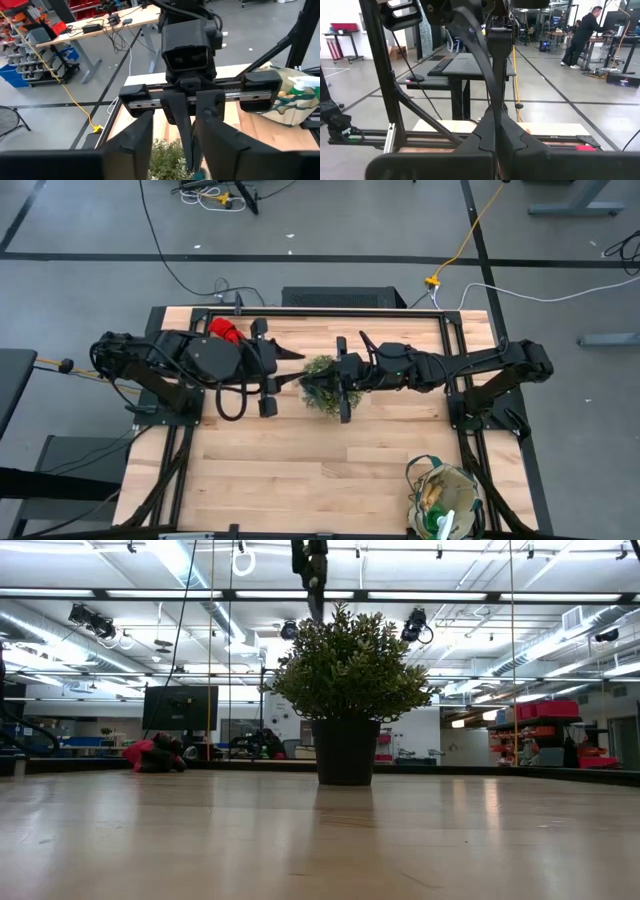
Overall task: Pick & Place Garden tools in Gardening bag
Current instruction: Put the green shear scissors into the white gardening bag
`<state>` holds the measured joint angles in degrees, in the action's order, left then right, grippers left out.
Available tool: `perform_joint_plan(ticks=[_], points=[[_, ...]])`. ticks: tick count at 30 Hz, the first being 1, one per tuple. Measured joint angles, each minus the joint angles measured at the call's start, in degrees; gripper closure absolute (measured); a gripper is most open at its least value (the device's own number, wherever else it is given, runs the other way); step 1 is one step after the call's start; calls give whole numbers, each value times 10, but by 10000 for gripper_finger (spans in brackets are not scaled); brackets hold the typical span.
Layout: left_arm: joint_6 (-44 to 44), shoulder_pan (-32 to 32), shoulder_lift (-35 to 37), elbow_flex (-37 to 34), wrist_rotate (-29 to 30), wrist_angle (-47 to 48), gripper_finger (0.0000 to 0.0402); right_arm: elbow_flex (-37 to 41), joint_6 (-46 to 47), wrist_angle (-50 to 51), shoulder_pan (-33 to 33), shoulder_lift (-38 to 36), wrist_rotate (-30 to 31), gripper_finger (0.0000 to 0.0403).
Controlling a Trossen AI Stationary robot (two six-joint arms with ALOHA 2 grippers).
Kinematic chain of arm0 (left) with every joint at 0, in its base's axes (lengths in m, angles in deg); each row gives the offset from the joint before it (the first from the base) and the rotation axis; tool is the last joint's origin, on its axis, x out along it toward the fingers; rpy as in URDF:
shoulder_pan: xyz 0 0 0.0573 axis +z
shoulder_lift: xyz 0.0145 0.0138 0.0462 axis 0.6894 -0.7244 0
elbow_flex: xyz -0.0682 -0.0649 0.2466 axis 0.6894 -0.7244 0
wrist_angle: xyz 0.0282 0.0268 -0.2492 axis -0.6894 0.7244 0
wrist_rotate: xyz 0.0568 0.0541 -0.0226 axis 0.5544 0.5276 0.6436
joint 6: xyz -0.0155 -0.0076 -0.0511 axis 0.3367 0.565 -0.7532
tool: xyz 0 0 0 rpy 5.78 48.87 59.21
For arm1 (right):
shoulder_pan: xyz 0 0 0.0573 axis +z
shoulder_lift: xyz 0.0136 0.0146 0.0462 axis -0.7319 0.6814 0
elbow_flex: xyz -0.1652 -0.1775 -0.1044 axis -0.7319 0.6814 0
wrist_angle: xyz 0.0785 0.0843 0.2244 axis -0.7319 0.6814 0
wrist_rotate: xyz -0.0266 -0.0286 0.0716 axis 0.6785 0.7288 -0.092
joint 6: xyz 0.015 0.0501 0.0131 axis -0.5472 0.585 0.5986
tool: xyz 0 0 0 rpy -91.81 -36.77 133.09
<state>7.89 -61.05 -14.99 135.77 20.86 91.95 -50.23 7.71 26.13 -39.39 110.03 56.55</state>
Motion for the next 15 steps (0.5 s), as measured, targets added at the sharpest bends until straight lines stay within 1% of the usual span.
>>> perform_joint_plan(ticks=[5, 8, 11, 15], points=[[-18, 0, 0, 0, -2, 1, 191, 0, 0, 3, 0, -4, 0, 403], [-34, 0, 1, 0, -7, 2, 175, 0, 0, 21, 0, -11, 0, 403], [-56, 1, 4, 0, -9, 16, 178, 0, -7, 35, 0, -27, -1, 403], [-65, 1, 13, 0, -2, 23, 201, 0, -20, 53, 0, -55, 0, 403]])
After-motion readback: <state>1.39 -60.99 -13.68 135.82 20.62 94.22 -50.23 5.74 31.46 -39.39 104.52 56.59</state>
